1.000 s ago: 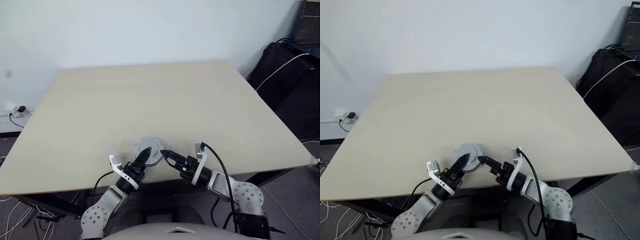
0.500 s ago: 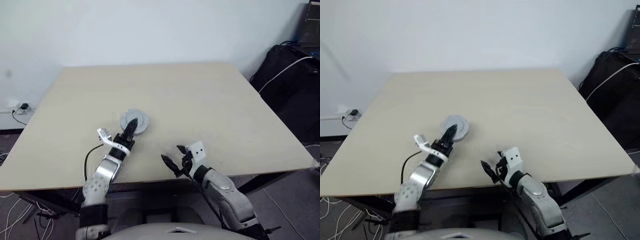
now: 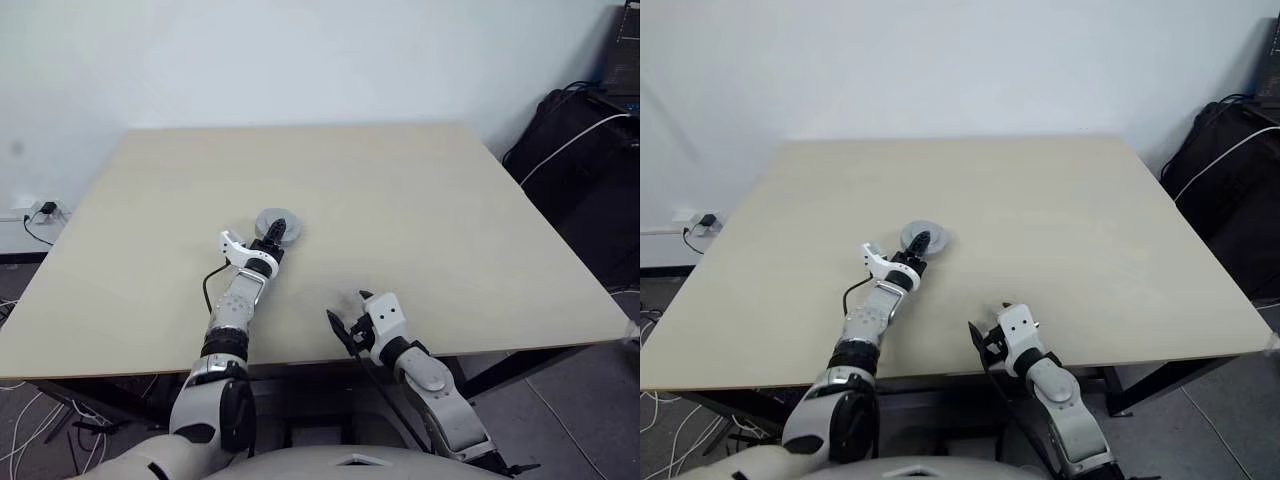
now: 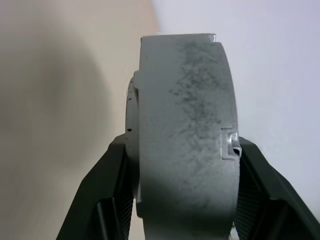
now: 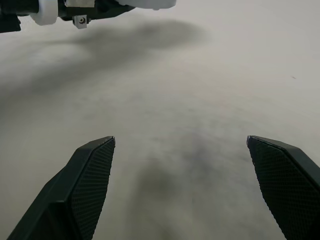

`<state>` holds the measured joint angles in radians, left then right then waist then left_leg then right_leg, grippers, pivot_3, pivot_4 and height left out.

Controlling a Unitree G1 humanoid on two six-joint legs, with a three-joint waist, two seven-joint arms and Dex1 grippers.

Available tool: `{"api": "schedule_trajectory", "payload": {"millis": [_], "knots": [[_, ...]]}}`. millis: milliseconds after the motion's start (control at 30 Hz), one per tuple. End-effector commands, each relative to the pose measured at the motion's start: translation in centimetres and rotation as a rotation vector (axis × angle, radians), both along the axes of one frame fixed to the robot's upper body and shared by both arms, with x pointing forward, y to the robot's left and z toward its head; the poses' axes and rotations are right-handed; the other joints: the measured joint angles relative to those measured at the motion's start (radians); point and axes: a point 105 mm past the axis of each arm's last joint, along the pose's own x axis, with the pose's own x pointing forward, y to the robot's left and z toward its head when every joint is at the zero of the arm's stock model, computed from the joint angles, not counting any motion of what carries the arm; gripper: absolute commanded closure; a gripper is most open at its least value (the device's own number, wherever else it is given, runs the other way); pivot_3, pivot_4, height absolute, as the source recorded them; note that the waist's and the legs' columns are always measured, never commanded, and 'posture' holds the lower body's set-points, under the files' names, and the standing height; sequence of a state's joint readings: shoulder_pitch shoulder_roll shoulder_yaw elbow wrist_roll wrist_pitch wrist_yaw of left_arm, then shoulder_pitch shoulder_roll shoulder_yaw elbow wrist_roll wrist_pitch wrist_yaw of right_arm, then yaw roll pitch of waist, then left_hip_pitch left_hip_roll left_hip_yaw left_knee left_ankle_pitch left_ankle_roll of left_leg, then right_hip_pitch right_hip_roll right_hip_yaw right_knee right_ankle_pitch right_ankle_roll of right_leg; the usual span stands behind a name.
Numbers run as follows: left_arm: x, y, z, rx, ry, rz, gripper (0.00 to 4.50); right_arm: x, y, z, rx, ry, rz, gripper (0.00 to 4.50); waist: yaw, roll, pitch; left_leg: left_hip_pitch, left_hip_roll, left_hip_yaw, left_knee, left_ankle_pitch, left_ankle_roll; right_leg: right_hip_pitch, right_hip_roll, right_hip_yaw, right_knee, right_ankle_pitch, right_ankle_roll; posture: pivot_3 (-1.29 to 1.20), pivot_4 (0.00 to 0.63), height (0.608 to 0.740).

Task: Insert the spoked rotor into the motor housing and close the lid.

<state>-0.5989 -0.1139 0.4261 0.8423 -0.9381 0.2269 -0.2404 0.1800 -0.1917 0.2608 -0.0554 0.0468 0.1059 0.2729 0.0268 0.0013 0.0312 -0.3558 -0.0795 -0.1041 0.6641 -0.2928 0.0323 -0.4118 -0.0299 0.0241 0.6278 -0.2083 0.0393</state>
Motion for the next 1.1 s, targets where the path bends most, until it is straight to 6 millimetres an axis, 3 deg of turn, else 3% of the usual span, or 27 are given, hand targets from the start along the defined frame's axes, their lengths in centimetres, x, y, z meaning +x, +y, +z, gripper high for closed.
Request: {"api": "schedule_trajectory", "payload": {"millis": [33,200,433,467,667,833,933,1100], "knots": [[1.5,0.4,1.1,0.036,-0.003,0.043,2.4,0.6,-0.2,1.2,0.003,-0.058,-0.02,0.0,0.0,0.0,0.0,0.0,0.0,0.0,0.0,0.0,0.0,0.0,0.0,0.0,0.0,0.0,0.0,0.0,0.0,0.74],[1.5,0.7,-0.7,0.069,0.104,0.067,2.4,0.5,-0.4,1.2,-0.007,-0.059,-0.038,0.0,-0.001,0.0,0.0,0.0,0.0,0.0,0.0,0.0,0.0,0.0,0.0,0.001,0.0,0.001,-0.001,0.0,0.0,0.74],[0.3,0.7,-3.0,0.157,0.22,0.019,0.14,0.7,-0.5,0.9,-0.017,-0.043,-0.054,0.0,-0.004,-0.001,-0.006,0.003,0.0,0.0,0.002,0.0,-0.001,0.004,0.001,0.001,0.001,0.003,0.0,0.0,0.0,0.74],[-0.2,0.9,-3.6,0.185,0.255,0.006,0.07,0.7,-0.5,0.8,-0.021,-0.04,-0.055,0.0,-0.005,-0.001,-0.006,0.006,0.001,0.0,0.001,0.0,-0.001,0.006,0.001,0.001,0.001,0.002,0.0,0.0,0.0,0.74],[-4.5,1.7,-7.1,0.381,0.395,-0.196,0.07,0.9,-0.6,0.5,-0.017,-0.011,-0.064,0.0,-0.03,0.003,-0.018,0.018,0.002,0.001,-0.002,-0.003,0.004,0.017,0.002,0.001,0.001,-0.001,0.004,0.0,0.0,0.74],[-8.9,3.5,-8.1,0.561,0.419,-0.314,0.07,0.9,-0.5,0.4,-0.001,0.007,-0.068,0.0,-0.045,0.007,-0.027,0.029,0.004,0.002,-0.004,-0.007,0.002,0.021,0.0,0.007,0.001,-0.005,0.002,0.0,0.0,0.74],[-10.6,4.7,-7.3,0.717,0.339,-0.324,0.07,1.0,-0.4,0.4,0.059,0.043,-0.078,0.0,-0.052,0.009,-0.029,0.036,0.007,0.002,-0.005,-0.011,-0.001,0.026,0.002,0.008,0.002,-0.008,0.002,0.0,0.0,0.74],[-10.9,6.1,-3.9,1.106,0.058,-0.167,0.07,1.8,-1.4,1.1,0.123,0.019,-0.168,0.0,-0.049,0.009,-0.027,0.043,0.011,0.002,-0.01,-0.015,-0.007,0.032,0.004,0.008,0.002,-0.014,-0.004,0.0,0.0,0.74]]}}
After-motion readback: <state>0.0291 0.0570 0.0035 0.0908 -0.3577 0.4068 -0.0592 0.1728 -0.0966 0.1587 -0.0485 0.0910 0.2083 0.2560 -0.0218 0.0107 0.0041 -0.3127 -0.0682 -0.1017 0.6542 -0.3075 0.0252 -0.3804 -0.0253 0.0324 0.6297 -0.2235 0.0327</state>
